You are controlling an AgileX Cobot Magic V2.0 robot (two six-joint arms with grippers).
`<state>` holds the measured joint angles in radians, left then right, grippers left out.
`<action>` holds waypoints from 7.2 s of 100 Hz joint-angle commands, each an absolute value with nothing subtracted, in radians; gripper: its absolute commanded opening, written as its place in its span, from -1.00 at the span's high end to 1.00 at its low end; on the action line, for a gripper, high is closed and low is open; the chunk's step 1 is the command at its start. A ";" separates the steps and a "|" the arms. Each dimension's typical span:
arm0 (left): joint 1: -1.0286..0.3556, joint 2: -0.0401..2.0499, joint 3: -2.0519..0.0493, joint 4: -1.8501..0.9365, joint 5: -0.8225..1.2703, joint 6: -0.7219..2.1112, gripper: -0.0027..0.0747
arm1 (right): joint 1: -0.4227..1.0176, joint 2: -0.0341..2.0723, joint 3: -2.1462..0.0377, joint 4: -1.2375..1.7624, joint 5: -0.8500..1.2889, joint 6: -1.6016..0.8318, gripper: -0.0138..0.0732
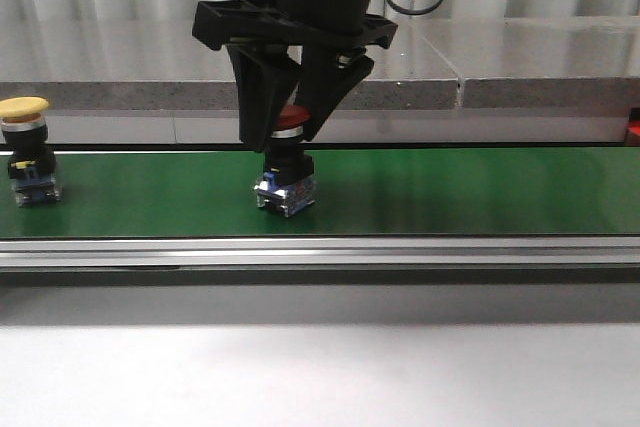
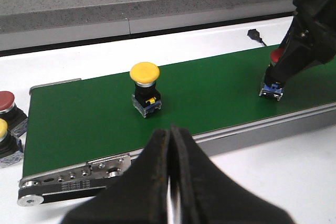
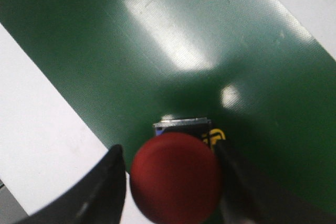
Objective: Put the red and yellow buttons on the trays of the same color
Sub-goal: 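Lower the right gripper onto the red button on the belt and grasp, then carry the red button to the red tray and open the right gripper, then grasp the yellow button on the belt with the right gripper and lift, then carry the yellow button to the yellow tray and open the right gripper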
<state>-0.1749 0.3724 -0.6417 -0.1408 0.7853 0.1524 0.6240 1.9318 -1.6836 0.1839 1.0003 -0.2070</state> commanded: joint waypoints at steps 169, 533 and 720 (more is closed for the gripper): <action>-0.183 0.378 -0.668 -0.161 0.719 0.150 0.99 | -0.434 1.659 -1.412 0.177 0.754 -0.036 0.38; -0.183 0.378 -0.668 -0.161 0.719 0.150 0.99 | 0.452 1.736 -1.614 0.293 1.138 -0.217 -0.61; -0.183 0.378 -0.668 -0.161 0.719 0.150 0.99 | -0.052 1.305 -1.169 0.169 0.934 -0.013 0.48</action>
<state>-0.1749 0.3724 -0.6417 -0.1408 0.7875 0.1524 0.0370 1.3768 -1.1692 0.1799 0.9733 -0.0141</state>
